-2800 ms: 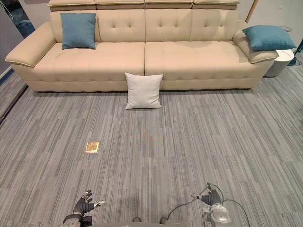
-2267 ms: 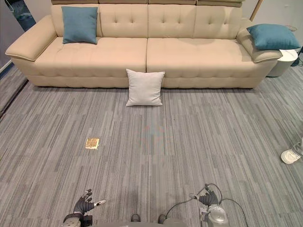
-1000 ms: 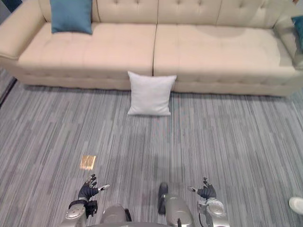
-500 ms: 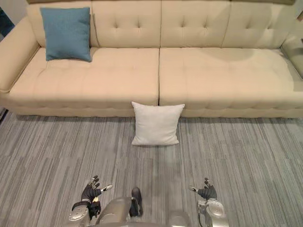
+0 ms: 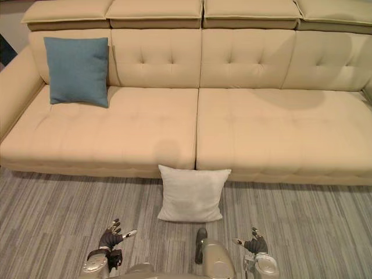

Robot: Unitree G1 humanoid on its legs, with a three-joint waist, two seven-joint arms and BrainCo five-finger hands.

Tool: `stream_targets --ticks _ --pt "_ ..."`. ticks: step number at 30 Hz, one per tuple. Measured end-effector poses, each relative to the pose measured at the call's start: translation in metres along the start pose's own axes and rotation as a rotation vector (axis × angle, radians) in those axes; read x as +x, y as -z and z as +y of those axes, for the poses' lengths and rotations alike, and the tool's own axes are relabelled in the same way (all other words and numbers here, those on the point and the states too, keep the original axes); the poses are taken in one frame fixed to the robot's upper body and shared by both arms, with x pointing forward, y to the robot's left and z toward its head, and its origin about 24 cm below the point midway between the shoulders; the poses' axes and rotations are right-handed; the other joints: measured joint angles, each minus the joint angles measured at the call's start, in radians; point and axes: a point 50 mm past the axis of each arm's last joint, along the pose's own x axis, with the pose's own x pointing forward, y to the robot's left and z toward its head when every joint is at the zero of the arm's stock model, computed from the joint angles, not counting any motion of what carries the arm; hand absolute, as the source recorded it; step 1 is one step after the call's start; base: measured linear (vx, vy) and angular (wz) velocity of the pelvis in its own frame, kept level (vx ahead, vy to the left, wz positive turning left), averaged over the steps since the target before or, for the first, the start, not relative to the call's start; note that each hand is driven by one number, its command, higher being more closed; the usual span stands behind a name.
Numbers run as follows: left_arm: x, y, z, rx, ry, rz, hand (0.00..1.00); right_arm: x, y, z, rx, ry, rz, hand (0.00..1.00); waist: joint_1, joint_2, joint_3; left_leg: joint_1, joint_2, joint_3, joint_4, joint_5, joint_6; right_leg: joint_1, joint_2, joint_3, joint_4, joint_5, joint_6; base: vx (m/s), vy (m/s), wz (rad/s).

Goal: Pick up cushions and gather them together orderly.

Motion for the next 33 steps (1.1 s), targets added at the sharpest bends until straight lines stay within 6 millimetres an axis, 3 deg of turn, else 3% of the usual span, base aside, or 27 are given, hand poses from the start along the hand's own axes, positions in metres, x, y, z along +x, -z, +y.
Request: stream_targets --ticks 4,5,6,10,14,16,23,25,26,27,28,29,30,32,33 --pt "0.001 -0.004 -0.007 -0.014 0.013 -0.017 0.00 0.003 -0.012 0.001 0.018 0.003 -0.041 0.00 0.034 0.001 -0.004 -0.074 -0.042 -0.020 -0.289 0.002 0.009 0.033 -0.009 0.052 -0.032 -0.010 0.018 0.26 0.042 -0.36" --pt "0.002 -0.005 -0.007 -0.013 0.014 -0.017 0.00 0.003 -0.011 -0.001 0.016 0.009 -0.037 0.00 0.041 0.006 -0.005 -0.074 -0.062 -0.046 -0.406 0.031 -0.001 0.036 -0.008 0.069 -0.028 -0.020 0.033 0.23 0.175 -0.51" --pt "0.001 -0.001 -0.006 -0.012 0.010 -0.004 0.00 0.003 -0.009 -0.003 0.017 0.019 -0.031 0.00 0.043 0.027 -0.013 -0.067 -0.073 -0.073 -0.464 0.134 0.013 0.036 -0.001 0.090 -0.017 -0.035 0.055 0.20 0.177 -0.54" --pt "0.002 0.003 0.002 0.010 -0.005 0.021 0.00 0.003 -0.003 -0.002 0.018 0.032 -0.005 0.00 0.039 -0.004 -0.017 -0.027 -0.115 -0.035 -0.508 0.141 0.011 0.035 -0.043 0.137 -0.007 -0.058 0.095 0.18 0.183 -0.26" --pt "0.012 -0.018 0.010 0.041 -0.021 -0.031 0.00 0.007 -0.015 0.000 0.012 0.046 -0.036 0.00 0.039 -0.024 0.013 -0.071 -0.146 0.000 -0.498 0.127 0.034 -0.047 -0.073 0.163 0.050 -0.081 0.130 0.08 0.108 -0.17" --pt "0.026 -0.058 0.010 0.049 -0.035 -0.141 0.00 0.018 -0.049 0.008 0.023 0.045 -0.126 0.00 0.041 -0.020 0.090 -0.199 -0.123 0.004 -0.363 0.095 0.054 -0.159 -0.075 0.167 0.137 -0.088 0.128 -0.08 0.059 -0.09" --pt "0.041 -0.154 0.008 -0.157 -0.091 -0.400 0.00 0.026 -0.138 0.019 0.078 0.041 -0.391 0.00 0.042 -0.029 0.203 -0.598 -0.034 0.018 0.001 -0.056 0.082 -0.568 -0.064 0.173 0.482 -0.205 0.118 -0.16 0.022 -0.15" --pt "0.042 -0.190 0.007 -0.243 -0.104 -0.487 0.00 0.026 -0.174 0.020 0.126 0.063 -0.470 0.00 0.038 -0.026 0.231 -0.777 -0.011 0.005 0.109 -0.073 0.092 -0.743 -0.057 0.178 0.586 -0.215 0.116 -0.17 -0.010 -0.10" --pt "0.041 -0.200 0.006 -0.262 -0.103 -0.511 0.00 0.026 -0.182 0.020 0.134 0.066 -0.487 0.00 0.039 -0.026 0.242 -0.814 -0.007 0.002 0.132 -0.074 0.093 -0.780 -0.057 0.178 0.608 -0.217 0.115 -0.13 -0.014 0.00" --pt "0.039 -0.224 0.004 -0.297 -0.097 -0.571 0.00 0.026 -0.205 0.021 0.170 0.066 -0.529 0.00 0.040 -0.027 0.268 -0.898 0.001 -0.008 0.186 -0.077 0.099 -0.862 -0.056 0.182 0.662 -0.224 0.114 -0.13 -0.019 0.02" --pt "0.038 -0.236 0.002 -0.310 -0.087 -0.600 0.00 0.025 -0.216 0.022 0.194 0.069 -0.552 0.00 0.040 -0.029 0.276 -0.938 0.006 -0.009 0.211 -0.079 0.102 -0.903 -0.056 0.182 0.691 -0.229 0.113 -0.12 -0.027 0.01" --pt "0.033 -0.262 -0.004 -0.325 -0.061 -0.664 0.00 0.020 -0.248 0.024 0.230 0.067 -0.617 0.00 0.042 -0.029 0.302 -1.027 0.018 -0.011 0.269 -0.084 0.111 -0.997 -0.057 0.185 0.749 -0.236 0.111 -0.10 -0.028 0.00" --pt "0.031 -0.271 -0.007 -0.332 -0.053 -0.684 0.00 0.017 -0.259 0.025 0.238 0.064 -0.644 0.00 0.043 -0.029 0.306 -1.060 0.021 -0.012 0.288 -0.086 0.114 -1.030 -0.057 0.187 0.770 -0.237 0.110 -0.13 -0.041 -0.09" --pt "0.020 -0.306 -0.014 -0.370 -0.030 -0.772 0.00 -0.003 -0.319 0.032 0.279 0.034 -0.785 0.00 0.043 -0.027 0.320 -1.211 0.045 -0.018 0.373 -0.092 0.124 -1.183 -0.051 0.189 0.853 -0.239 0.110 -0.18 -0.055 -0.13" --pt "0.018 -0.313 -0.017 -0.375 -0.020 -0.787 0.00 -0.007 -0.329 0.033 0.294 0.025 -0.809 0.00 0.043 -0.026 0.324 -1.236 0.048 -0.020 0.387 -0.092 0.124 -1.210 -0.051 0.189 0.867 -0.239 0.110 -0.16 -0.047 -0.06"
